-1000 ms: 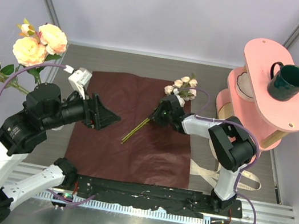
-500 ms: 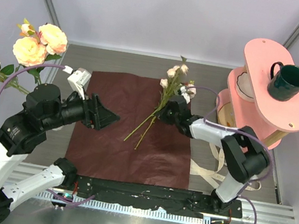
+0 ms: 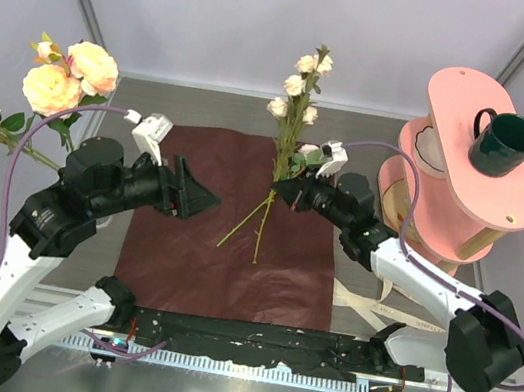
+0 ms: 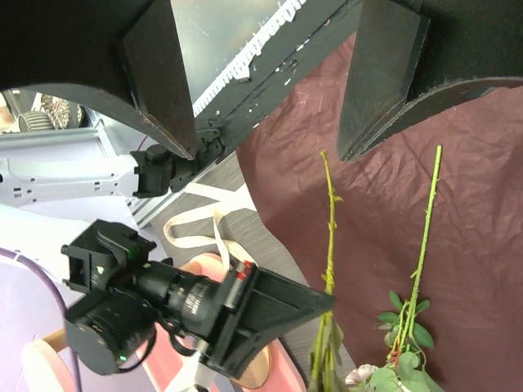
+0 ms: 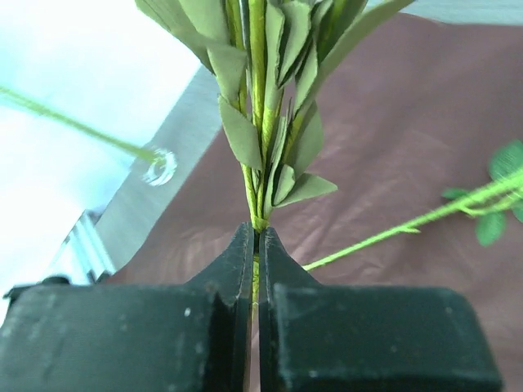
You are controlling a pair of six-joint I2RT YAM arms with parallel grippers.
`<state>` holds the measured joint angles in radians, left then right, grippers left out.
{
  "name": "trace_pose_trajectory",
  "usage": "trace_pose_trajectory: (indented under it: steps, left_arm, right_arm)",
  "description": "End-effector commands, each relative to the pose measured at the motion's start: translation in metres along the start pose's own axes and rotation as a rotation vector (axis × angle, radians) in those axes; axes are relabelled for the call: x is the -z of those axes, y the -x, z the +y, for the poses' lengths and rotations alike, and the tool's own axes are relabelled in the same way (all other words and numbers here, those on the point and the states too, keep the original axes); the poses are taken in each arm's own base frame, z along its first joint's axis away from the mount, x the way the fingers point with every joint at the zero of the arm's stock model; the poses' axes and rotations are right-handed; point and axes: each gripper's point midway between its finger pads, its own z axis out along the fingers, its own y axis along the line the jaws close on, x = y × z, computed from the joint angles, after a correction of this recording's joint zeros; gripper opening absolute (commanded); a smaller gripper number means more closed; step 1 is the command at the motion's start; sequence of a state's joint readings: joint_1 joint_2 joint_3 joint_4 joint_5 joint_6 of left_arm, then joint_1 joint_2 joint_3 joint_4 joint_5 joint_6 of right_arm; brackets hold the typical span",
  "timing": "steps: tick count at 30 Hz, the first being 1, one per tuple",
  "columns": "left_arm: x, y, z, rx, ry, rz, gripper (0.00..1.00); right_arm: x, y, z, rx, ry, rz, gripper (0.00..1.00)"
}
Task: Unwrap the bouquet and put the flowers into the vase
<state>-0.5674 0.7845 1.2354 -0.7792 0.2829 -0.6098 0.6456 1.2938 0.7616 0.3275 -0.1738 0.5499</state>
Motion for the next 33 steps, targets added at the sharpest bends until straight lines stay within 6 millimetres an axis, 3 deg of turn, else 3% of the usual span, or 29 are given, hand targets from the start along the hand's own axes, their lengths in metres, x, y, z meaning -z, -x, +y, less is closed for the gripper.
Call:
trace_pose_trajectory:
  steps: [1, 7, 11, 14, 17, 22, 23, 26, 29, 30, 33]
  left_arm:
    - [-0.018, 0.021, -0.012, 0.027, -0.046, -0.045, 0.73]
    - [-0.040, 0.026, -0.011, 0.045, -0.054, -0.027, 0.60]
    - [-0.050, 0.022, -0.014, 0.054, -0.083, 0.008, 0.68]
    - [-0.052, 0.022, -0.016, 0.066, -0.098, 0.006, 0.67]
    - [-0.049, 0.024, -0.019, 0.065, -0.116, -0.011, 0.49]
    - [-0.040, 0.032, -0.025, 0.044, -0.131, -0.052, 0.35]
    - [-0.039, 0.033, -0.026, 0.034, -0.134, -0.058, 0.25]
    - [-0.029, 0.040, -0.032, -0.016, -0.148, -0.084, 0.07]
    - [-0.010, 0.045, -0.043, -0.092, -0.172, -0.095, 0.00]
    - [-0.004, 0.040, -0.044, -0.144, -0.180, -0.079, 0.00]
    - [0.033, 0.043, -0.061, -0.268, -0.233, -0.122, 0.00]
  right_arm:
    - [0.028, 0.024, 0.083, 0.184, 0.381, -0.032, 0.01]
    - [0.048, 0.003, 0.145, 0.295, 0.544, 0.049, 0.01]
    - [0.053, -0.004, 0.164, 0.306, 0.578, 0.056, 0.01]
    - [0.057, -0.006, 0.178, 0.311, 0.614, 0.058, 0.01]
    - [0.057, -0.011, 0.183, 0.322, 0.618, 0.066, 0.01]
    - [0.057, -0.014, 0.188, 0.338, 0.624, 0.077, 0.01]
    - [0.059, -0.016, 0.190, 0.340, 0.631, 0.083, 0.01]
    - [0.060, -0.015, 0.190, 0.348, 0.617, 0.083, 0.02]
    - [0.054, -0.005, 0.179, 0.346, 0.525, 0.054, 0.23]
    - [0.054, 0.000, 0.176, 0.344, 0.497, 0.037, 0.40]
    - [0.047, 0.015, 0.154, 0.335, 0.343, -0.021, 0.65]
